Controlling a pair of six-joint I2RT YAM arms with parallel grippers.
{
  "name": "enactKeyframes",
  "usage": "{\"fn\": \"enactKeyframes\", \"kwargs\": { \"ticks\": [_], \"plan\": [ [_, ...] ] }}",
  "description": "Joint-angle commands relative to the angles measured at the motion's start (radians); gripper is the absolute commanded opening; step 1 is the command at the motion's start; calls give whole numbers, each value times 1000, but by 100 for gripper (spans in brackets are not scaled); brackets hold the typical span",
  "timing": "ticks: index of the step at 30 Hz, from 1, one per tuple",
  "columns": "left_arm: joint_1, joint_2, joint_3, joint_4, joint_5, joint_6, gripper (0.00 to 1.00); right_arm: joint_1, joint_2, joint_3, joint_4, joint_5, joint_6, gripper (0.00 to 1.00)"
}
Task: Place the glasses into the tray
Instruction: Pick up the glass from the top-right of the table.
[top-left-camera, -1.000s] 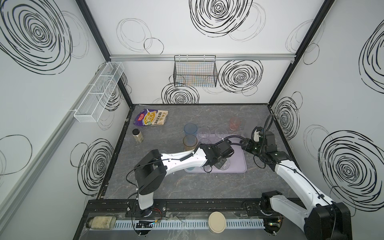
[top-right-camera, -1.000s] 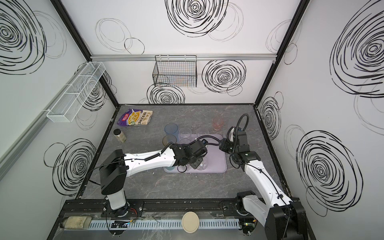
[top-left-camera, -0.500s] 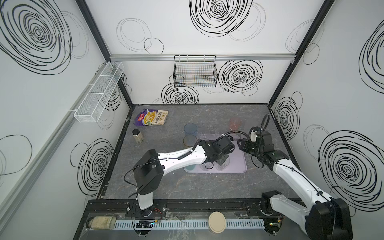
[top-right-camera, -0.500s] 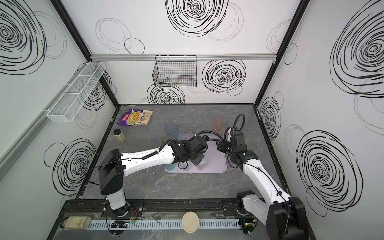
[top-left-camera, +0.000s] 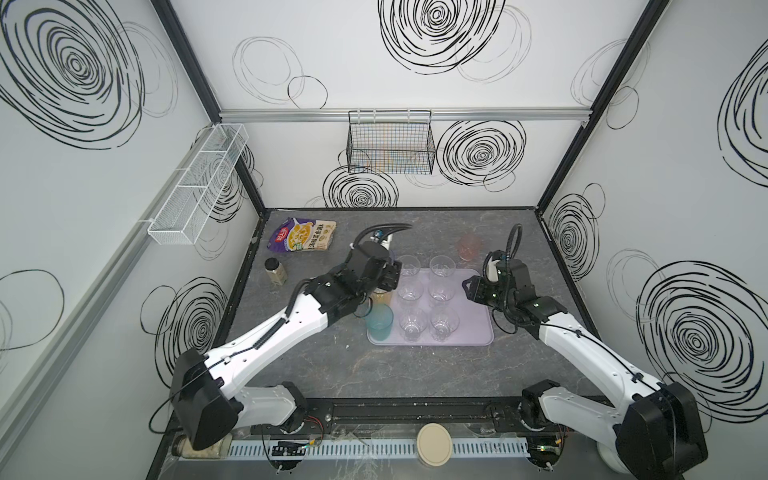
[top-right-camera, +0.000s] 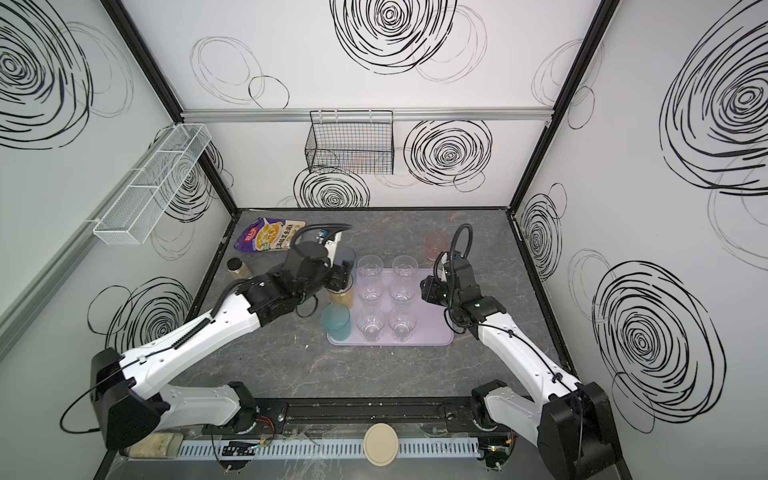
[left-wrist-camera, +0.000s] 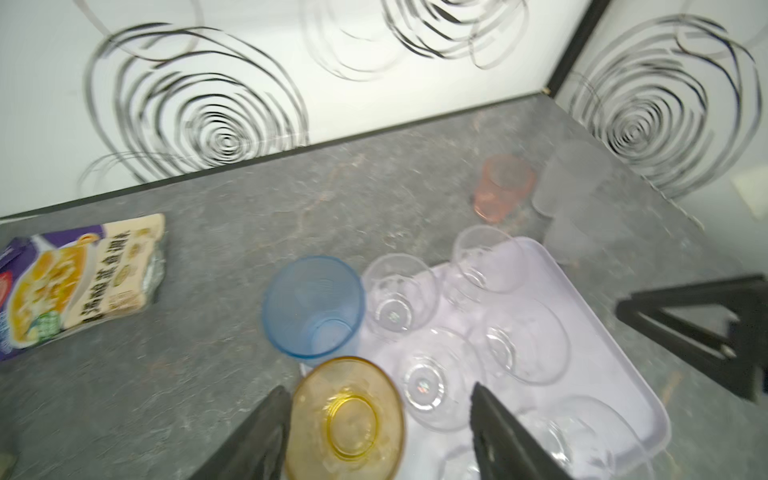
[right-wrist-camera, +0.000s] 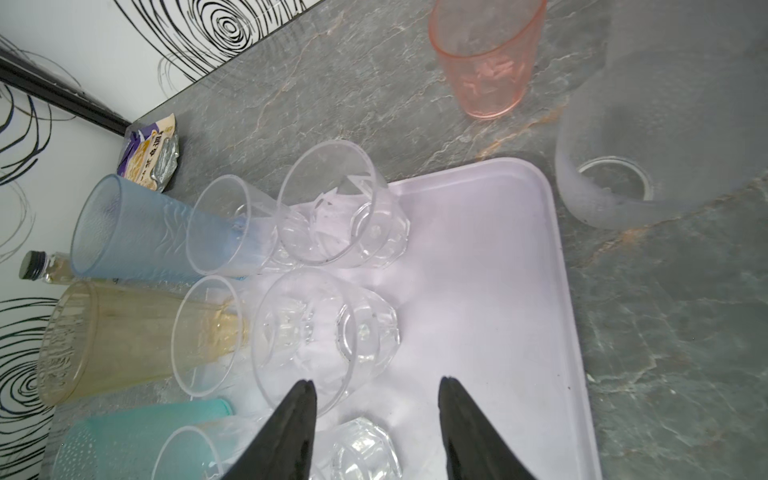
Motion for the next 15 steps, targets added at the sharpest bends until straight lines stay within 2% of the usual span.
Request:
{"fn": "enactKeyframes", "kwargs": {
  "ticks": [1, 5, 11, 15],
  "plan": [
    [132, -69, -85, 104, 48, -79, 76, 20, 22, 50, 22, 49, -14, 53],
    [249, -102, -136, 93, 85, -101, 77, 25, 44, 79, 4, 57, -44, 53],
    [335, -145, -224, 112, 128, -133, 78, 12, 33, 78, -18, 75, -87, 53],
    [379, -167, -300, 139, 157, -216, 82, -50, 31, 91, -49, 59, -108, 54]
  ]
}}
